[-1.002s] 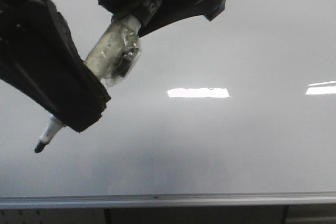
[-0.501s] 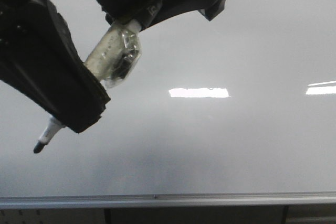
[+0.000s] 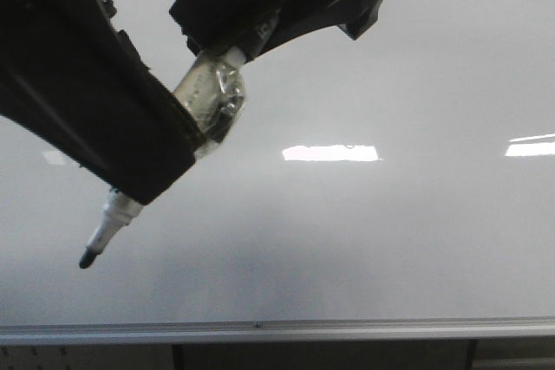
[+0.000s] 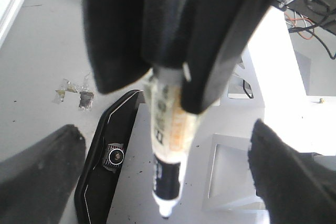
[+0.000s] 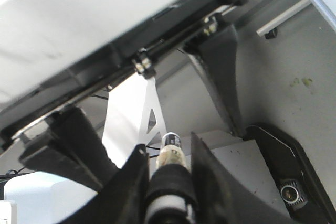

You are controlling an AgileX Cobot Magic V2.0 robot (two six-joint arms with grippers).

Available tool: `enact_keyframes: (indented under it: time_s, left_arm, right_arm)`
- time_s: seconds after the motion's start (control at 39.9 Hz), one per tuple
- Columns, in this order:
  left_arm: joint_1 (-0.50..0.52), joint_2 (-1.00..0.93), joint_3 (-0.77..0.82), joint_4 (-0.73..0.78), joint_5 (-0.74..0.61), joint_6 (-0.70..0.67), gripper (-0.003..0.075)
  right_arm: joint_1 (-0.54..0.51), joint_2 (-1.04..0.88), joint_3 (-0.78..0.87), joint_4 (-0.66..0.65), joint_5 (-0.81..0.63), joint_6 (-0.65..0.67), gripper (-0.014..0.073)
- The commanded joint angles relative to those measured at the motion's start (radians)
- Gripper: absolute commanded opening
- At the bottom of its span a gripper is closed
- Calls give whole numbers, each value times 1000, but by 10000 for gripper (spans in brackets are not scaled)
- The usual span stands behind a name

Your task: Write number 0 on whiteboard

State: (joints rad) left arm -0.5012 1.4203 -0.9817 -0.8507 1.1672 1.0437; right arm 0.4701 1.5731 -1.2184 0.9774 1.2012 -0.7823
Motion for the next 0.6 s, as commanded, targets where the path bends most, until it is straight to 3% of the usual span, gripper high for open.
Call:
enact_keyframes:
  time_s: [0.0, 0.3, 0.43, 0.58]
  left_arm:
    - [-9, -34, -29, -65, 8, 3, 638]
    - [-9, -34, -29, -65, 8, 3, 617]
    - [-9, -34, -29, -65, 10, 3, 481]
    - [-9, -34, -29, -65, 11, 3, 227]
  right_arm:
    - [-11, -35, -31, -13, 133, 51, -67]
    - [-89, -56, -145, -533, 75, 408, -67]
    - [-110, -92, -243, -743, -13, 529, -67]
    - [-114, -127, -328, -878, -79, 615, -67]
